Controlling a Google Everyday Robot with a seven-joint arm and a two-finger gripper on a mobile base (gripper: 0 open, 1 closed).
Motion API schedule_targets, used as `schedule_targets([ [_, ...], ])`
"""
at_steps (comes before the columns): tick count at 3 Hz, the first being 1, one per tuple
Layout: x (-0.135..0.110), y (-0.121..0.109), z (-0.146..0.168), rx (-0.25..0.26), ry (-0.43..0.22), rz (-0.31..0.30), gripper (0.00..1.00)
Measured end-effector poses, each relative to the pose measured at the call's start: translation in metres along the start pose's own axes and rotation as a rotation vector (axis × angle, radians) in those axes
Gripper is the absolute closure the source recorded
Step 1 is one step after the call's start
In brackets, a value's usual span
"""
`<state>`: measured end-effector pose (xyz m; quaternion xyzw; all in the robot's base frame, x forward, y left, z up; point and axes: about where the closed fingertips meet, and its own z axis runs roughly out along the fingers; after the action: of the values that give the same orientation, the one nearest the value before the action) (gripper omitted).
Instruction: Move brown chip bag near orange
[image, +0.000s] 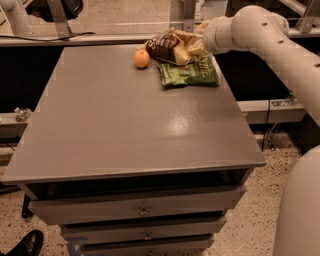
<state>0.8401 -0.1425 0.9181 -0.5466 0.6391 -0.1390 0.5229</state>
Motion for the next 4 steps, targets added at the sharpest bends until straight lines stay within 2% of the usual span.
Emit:
schedule_targets([
  [1, 0.003, 0.007, -0.002, -0.018, 0.014, 0.009, 0.0],
  [2, 0.005, 0.011, -0.004, -0.03, 0.024, 0.016, 0.0],
  [3, 0.008, 0.001, -0.015, -0.014, 0.038, 0.024, 0.0],
  [4, 0.012, -0.025, -0.033, 0.023, 0.049, 0.04, 0.0],
])
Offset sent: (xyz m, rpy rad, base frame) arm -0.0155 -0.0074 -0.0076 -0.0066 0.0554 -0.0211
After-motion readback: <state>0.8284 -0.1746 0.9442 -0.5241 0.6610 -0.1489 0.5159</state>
